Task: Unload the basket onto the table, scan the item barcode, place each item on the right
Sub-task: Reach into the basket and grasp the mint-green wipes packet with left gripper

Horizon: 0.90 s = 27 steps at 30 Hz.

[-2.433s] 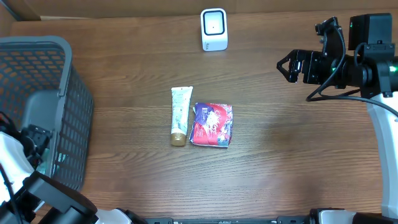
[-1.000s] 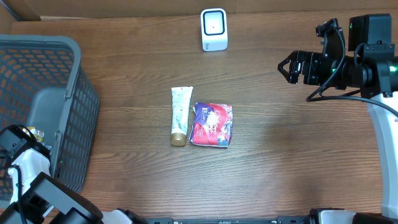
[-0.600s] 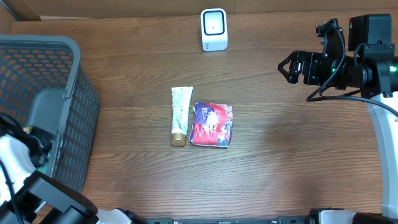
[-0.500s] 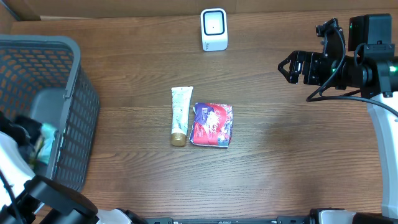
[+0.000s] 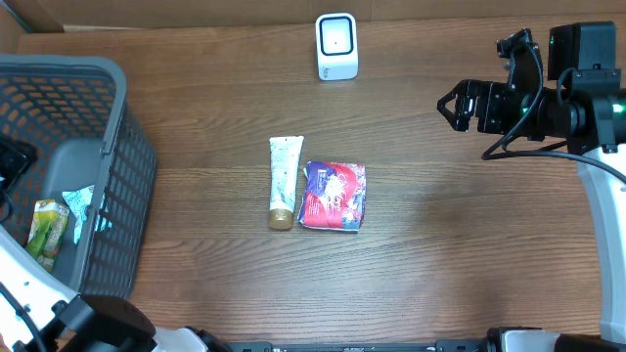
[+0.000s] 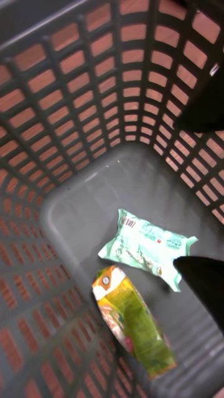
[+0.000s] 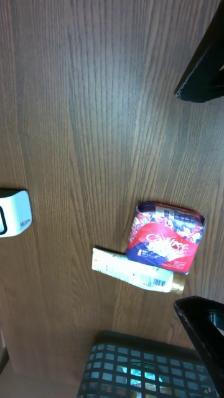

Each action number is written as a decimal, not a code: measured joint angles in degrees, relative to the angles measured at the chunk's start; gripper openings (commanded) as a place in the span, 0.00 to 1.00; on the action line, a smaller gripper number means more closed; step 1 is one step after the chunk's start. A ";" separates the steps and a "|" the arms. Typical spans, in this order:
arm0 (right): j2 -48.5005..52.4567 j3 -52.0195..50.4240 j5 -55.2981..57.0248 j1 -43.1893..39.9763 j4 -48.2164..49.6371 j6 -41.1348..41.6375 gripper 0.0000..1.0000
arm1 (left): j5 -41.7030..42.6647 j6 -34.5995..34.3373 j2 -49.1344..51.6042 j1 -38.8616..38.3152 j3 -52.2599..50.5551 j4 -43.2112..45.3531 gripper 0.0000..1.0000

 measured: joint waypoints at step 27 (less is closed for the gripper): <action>0.00 0.00 0.31 0.00 -0.13 -0.02 1.00 | -7.39 12.07 26.75 -1.88 -2.58 -2.95 0.73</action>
